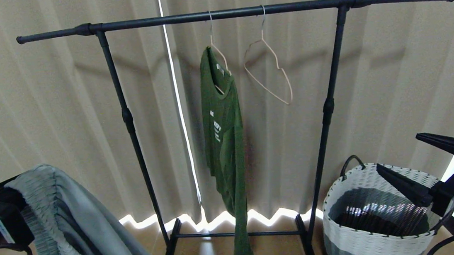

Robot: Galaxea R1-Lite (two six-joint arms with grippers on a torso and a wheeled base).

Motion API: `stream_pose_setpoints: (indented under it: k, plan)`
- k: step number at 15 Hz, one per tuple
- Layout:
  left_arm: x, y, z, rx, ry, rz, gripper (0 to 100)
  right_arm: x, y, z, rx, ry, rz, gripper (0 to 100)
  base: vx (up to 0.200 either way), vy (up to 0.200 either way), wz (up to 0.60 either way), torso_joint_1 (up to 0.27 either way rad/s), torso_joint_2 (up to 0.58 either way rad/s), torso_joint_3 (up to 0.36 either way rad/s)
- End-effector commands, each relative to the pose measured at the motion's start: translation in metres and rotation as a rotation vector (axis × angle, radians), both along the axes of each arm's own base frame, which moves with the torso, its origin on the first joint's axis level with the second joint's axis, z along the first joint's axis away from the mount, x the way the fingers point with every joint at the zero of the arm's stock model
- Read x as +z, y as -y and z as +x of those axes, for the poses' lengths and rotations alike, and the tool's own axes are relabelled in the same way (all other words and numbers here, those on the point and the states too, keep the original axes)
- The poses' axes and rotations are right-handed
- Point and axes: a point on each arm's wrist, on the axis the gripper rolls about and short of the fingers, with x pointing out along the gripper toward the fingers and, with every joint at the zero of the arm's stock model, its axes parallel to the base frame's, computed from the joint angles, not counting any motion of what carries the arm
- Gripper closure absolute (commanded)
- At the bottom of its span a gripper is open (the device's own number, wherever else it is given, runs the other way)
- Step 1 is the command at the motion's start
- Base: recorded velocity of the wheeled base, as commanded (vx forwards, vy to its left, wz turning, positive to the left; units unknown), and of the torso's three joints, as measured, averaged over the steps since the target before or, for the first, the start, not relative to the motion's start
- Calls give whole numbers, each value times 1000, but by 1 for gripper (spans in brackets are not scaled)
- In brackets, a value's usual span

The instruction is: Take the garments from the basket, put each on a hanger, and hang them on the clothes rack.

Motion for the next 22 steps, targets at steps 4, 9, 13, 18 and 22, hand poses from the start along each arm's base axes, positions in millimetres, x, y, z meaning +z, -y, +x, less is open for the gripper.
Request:
stream_pose_setpoints:
  k: [4, 9, 13, 18, 22]
  plan:
    - [-5, -3, -11, -2, 9, 4, 100, -2, 0, -1, -2, -7, -2, 0, 0, 0, 0, 176, -437, -275]
    - [-9, -2, -11, -45, -1, 4, 100, 1, 1, -2, -2, 10, 2, 0, 0, 0, 0, 205, -470, -279]
    - [-11, -2, -10, -75, -12, 2, 100, 1, 1, -4, -5, 9, 3, 0, 0, 0, 0, 214, -466, -266]
    - [-12, -2, -10, -73, -19, -6, 100, 2, 6, -4, -31, 17, 4, 0, 0, 0, 0, 39, -83, -46]
    - [-16, 1, -3, -80, -51, 10, 100, 0, 5, -3, -31, 8, 3, 0, 0, 0, 0, 0, 0, 0]
